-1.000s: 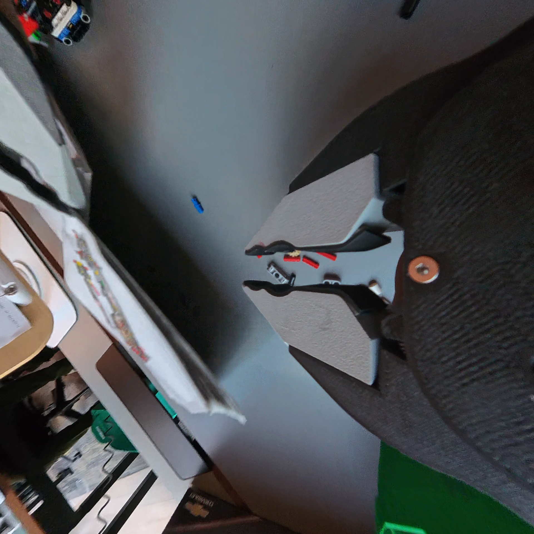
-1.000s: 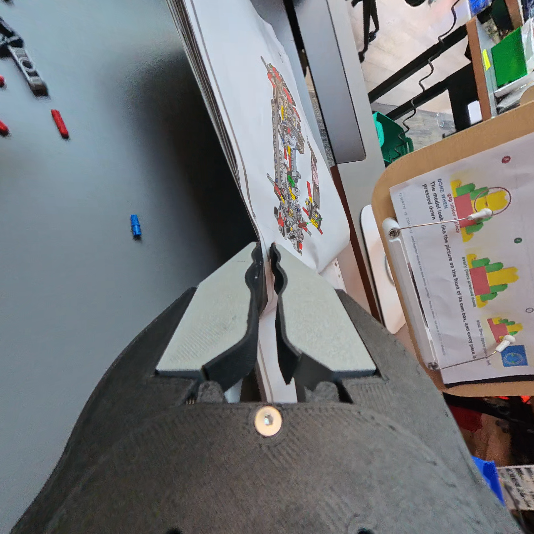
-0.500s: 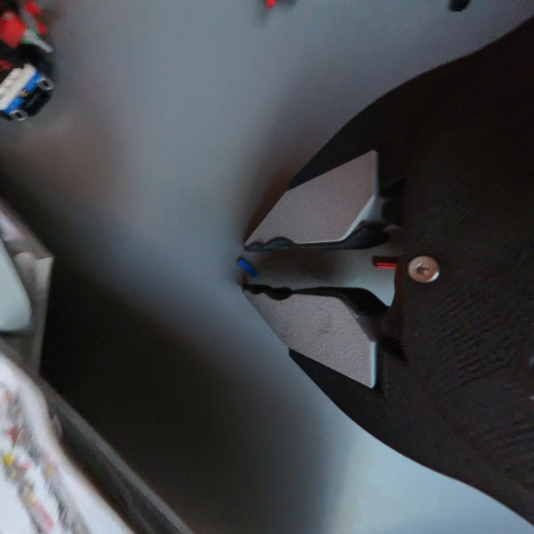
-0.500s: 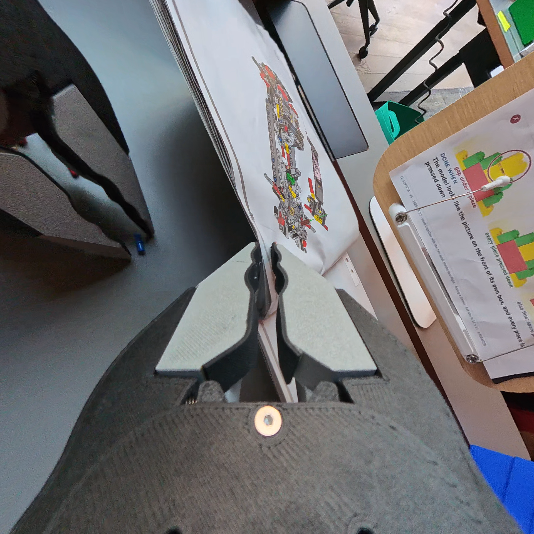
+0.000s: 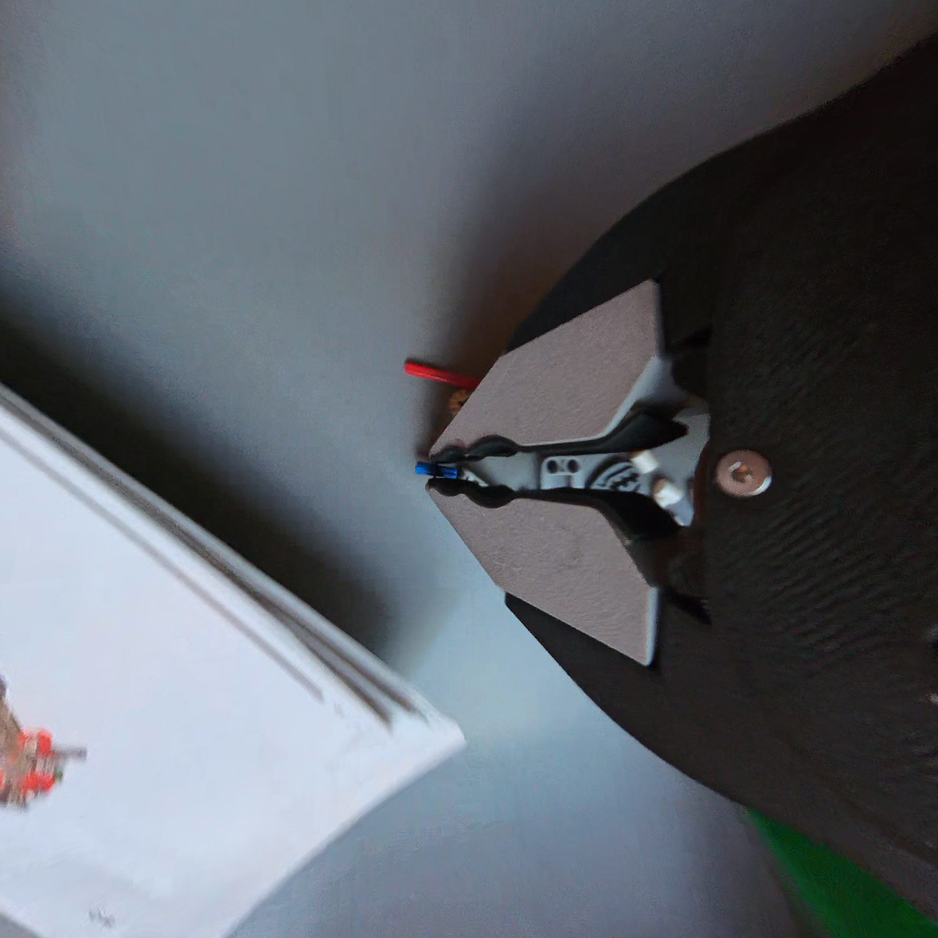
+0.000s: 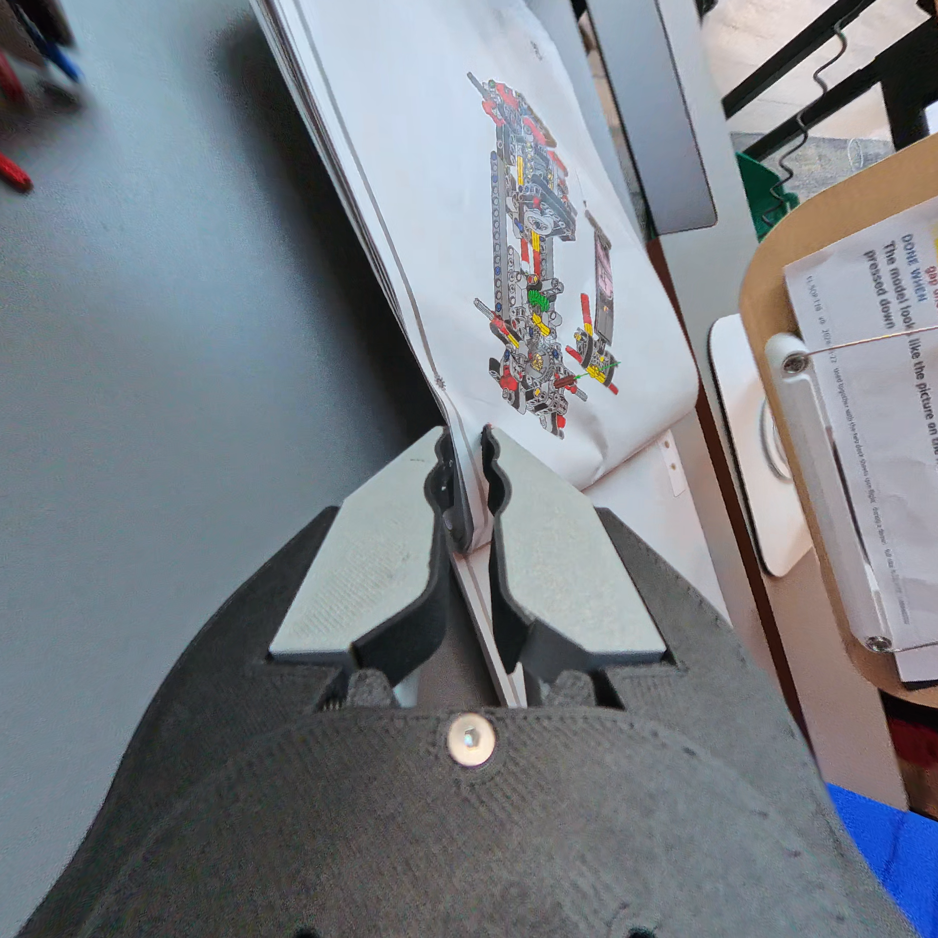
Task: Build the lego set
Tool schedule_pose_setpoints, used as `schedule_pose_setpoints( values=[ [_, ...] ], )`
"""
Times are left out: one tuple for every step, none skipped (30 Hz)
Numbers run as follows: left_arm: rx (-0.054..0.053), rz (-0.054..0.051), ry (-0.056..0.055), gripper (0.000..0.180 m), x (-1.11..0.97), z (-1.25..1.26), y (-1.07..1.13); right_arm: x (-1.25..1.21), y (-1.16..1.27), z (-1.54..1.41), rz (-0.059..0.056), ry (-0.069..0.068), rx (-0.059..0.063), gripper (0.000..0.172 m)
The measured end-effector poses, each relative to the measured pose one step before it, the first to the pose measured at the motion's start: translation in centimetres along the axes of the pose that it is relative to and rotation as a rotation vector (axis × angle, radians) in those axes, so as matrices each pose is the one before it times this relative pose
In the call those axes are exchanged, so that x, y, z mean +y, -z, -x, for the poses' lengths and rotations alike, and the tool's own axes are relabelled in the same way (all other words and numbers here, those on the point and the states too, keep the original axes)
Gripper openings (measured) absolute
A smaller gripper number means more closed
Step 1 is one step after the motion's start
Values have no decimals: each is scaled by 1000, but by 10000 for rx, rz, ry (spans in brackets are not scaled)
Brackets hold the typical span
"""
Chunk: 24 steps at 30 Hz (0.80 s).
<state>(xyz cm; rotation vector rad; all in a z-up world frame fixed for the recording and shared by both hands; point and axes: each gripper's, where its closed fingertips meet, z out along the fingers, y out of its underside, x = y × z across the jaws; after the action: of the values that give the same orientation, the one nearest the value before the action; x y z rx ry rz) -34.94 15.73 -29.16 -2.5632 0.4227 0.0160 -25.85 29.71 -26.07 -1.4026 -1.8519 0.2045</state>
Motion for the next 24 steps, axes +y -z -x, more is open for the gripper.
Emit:
schedule_pose_setpoints(
  values=[
    [80, -124, 272, 5, 255, 17, 569, 533, -300, 226, 258, 219, 97, 10],
    [33, -126, 260, 16, 141, 54, 544, 516, -239, 177, 227, 131, 101, 11],
    [4, -104, 226, 22, 103, 59, 521, 490, -134, 231, 192, 29, 41, 12],
    [11, -139, 142, 23, 47, -22, 510, 414, -34, 279, 133, -61, -21, 15],
    [-35, -146, 100, 25, 51, 8, 503, 233, 176, 229, 14, -114, -32, 15],
    [-66, -106, 122, 28, 128, 38, 506, 53, 430, 233, -96, -150, -77, 13],
    [-85, -116, 155, 32, 134, 63, 507, -162, 669, 223, -223, -189, -88, 16],
    [-95, -179, 162, 34, 80, 50, 536, -306, 867, 268, -312, -221, -106, 20],
    [-101, -255, 170, 35, 12, -1, 570, -364, 994, 303, -345, -258, -130, 25],
    [-118, -337, 192, 35, -108, -73, 566, -385, 1058, 370, -354, -287, -152, 30],
    [-100, -400, 194, 36, -204, -213, 519, -406, 1067, 515, -380, -312, -227, 34],
    [-41, -420, 160, 36, -244, -428, 433, -413, 1058, 704, -408, -347, -322, 37],
    [-63, -408, 116, 36, -232, -502, 321, -373, 990, 792, -411, -382, -356, 39],
    [-100, -378, 32, 37, -185, -579, 206, -237, 918, 772, -364, -363, -328, 41],
    [-115, -305, -48, 37, -87, -633, 134, -100, 842, 690, -306, -289, -283, 43],
    [-120, -233, -75, 37, 18, -670, 81, -83, 807, 555, -326, -237, -202, 46],
    [-36, -205, -67, 37, 48, -821, 39, -141, 827, 414, -393, -236, -153, 47],
    [63, -216, -81, 37, 46, -964, 23, -243, 849, 354, -476, -267, -138, 47],
    [2, -250, -37, 37, 4, -834, 21, -338, 899, 319, -552, -280, -128, 47],
    [-36, -283, 41, 37, -14, -728, 18, -324, 908, 369, -556, -259, -142, 47],
    [29, -290, 58, 37, -5, -789, 3, -239, 875, 424, -530, -217, -156, 47],
    [-14, -331, 8, 36, -63, -673, -13, -98, 796, 447, -488, -158, -130, 46],
    [-61, -273, -118, 35, -69, -541, -66, 95, 709, 464, -399, -45, -97, 46],
    [-85, -109, -280, 35, -3, -420, -82, 300, 648, 418, -288, 96, -27, 45]
  ],
)
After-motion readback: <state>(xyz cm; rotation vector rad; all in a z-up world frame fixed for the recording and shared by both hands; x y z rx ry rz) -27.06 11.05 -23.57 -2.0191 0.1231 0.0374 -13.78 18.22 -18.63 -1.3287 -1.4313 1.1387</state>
